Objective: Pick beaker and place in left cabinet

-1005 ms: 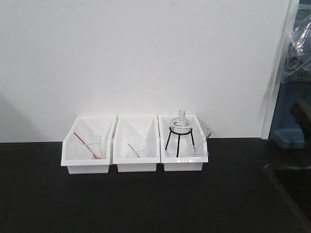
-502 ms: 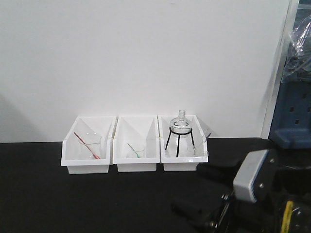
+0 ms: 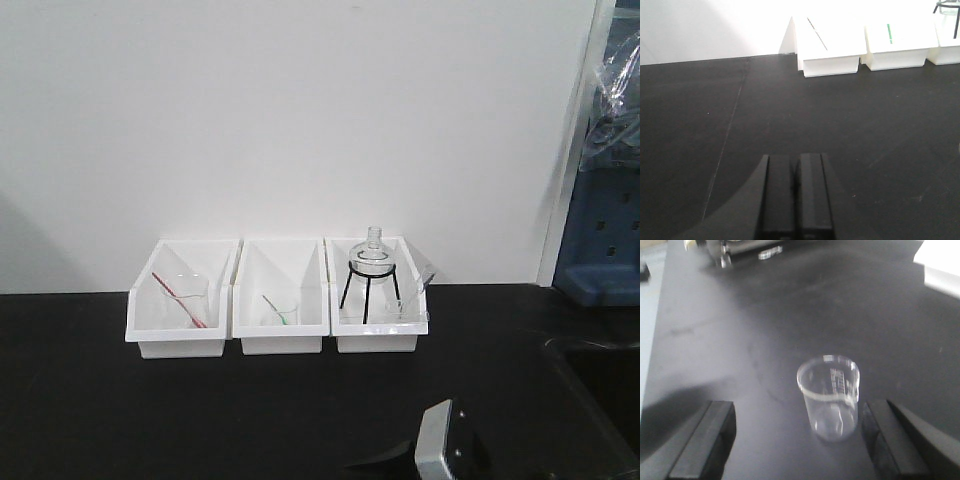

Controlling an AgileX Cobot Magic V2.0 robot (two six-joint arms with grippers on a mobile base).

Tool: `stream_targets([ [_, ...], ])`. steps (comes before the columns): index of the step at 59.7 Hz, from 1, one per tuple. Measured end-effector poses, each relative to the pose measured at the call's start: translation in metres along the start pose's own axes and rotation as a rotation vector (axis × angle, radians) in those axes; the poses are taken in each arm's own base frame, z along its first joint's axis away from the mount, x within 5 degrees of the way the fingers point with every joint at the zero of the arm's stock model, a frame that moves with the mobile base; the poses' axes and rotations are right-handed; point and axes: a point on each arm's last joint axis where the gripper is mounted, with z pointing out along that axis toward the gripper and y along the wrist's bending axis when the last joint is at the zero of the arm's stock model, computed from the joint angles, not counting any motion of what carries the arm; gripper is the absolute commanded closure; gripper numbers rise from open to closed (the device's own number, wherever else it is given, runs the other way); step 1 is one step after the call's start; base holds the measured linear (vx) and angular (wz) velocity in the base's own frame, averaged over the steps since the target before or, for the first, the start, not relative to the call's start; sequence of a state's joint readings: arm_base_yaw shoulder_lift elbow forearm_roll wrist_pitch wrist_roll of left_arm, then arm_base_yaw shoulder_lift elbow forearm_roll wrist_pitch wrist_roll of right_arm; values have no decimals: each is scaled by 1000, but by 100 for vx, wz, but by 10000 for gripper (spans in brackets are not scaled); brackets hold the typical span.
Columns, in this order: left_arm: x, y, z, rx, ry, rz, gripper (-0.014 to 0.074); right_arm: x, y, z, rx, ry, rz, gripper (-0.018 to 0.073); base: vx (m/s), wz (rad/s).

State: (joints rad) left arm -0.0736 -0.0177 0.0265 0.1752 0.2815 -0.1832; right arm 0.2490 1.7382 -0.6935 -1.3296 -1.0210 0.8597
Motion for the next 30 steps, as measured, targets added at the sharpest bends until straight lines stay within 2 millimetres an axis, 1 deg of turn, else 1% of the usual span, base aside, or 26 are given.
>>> stream_targets([
  [7, 0, 0, 0, 0, 0, 0, 593, 15, -10, 7, 24, 21, -7, 19, 0, 0],
  [18, 0, 0, 0, 0, 0, 0, 593, 32, -28, 18, 108, -41, 4, 34, 0, 0],
  [25, 0, 0, 0, 0, 0, 0, 593, 44, -35, 27, 136, -100, 14, 35, 0, 0],
  [30, 0, 0, 0, 0, 0, 0, 593, 52, -39, 32, 149, -110, 12, 35, 0, 0],
])
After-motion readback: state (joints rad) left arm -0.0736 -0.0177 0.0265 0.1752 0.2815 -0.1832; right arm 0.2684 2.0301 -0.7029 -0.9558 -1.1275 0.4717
